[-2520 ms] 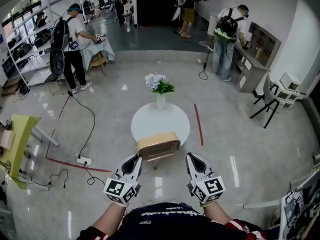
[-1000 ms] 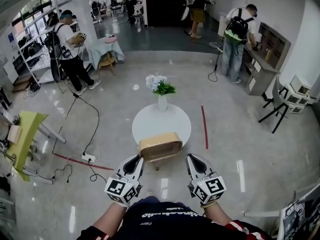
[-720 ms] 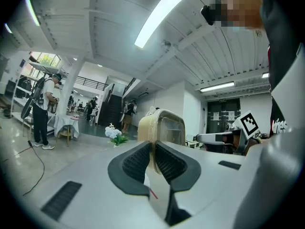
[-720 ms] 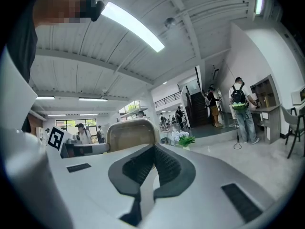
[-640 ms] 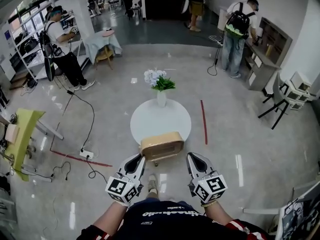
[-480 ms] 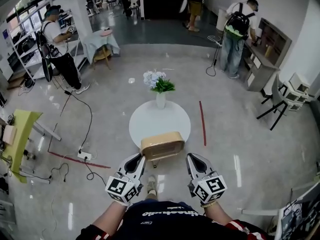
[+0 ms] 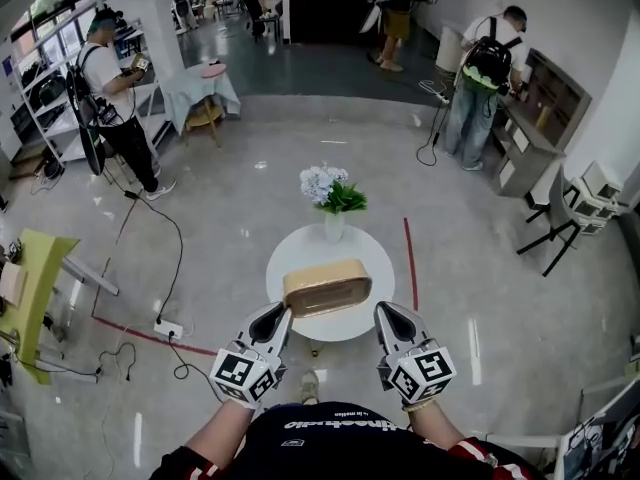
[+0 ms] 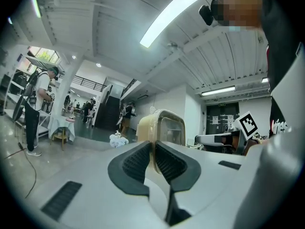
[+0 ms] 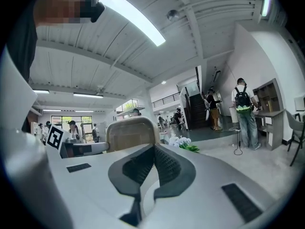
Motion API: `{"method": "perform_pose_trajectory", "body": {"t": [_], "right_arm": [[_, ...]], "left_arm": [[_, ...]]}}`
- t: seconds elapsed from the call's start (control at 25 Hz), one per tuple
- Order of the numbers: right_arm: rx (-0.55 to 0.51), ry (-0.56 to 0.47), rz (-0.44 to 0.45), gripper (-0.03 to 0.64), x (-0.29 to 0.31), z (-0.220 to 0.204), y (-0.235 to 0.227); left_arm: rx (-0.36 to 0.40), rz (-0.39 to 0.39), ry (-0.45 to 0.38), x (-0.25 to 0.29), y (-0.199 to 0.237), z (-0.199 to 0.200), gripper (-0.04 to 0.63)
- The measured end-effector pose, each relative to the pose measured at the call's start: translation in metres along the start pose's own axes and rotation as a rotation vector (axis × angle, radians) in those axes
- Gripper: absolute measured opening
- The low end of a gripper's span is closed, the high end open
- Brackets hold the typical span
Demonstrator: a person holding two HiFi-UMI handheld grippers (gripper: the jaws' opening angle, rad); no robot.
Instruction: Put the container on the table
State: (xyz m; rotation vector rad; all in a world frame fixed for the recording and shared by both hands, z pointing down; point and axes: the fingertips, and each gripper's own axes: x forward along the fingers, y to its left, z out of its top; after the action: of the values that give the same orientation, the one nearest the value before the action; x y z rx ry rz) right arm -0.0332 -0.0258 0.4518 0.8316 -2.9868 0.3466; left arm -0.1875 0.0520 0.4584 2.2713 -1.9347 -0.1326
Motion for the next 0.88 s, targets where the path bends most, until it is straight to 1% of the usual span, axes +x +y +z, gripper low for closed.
{"method": "perform_pose_trajectory", "body": {"t": [0.2, 0.44, 0.68, 0.88], "right_arm": [[-0.005, 0.006, -0.002, 0.015, 0.045, 0.005, 0.000], [-0.006, 0.003, -0.023, 0.015, 0.076, 0.006, -0.002], [-0.015, -0.002, -0.058, 0.015, 0.090, 0.004, -0.010], [-0.019, 0.003, -0.067, 0.015, 0.096, 0.008, -0.023]], "left_arm": [[-0.008, -0.002, 0.001, 0.018, 0.041, 0.009, 0.049], [-0.006, -0.022, 0.010, 0.033, 0.071, 0.012, 0.049], [-0.005, -0.047, 0.017, 0.048, 0.086, 0.012, 0.049], [-0.013, -0.052, 0.028, 0.063, 0.088, 0.011, 0.049]]}}
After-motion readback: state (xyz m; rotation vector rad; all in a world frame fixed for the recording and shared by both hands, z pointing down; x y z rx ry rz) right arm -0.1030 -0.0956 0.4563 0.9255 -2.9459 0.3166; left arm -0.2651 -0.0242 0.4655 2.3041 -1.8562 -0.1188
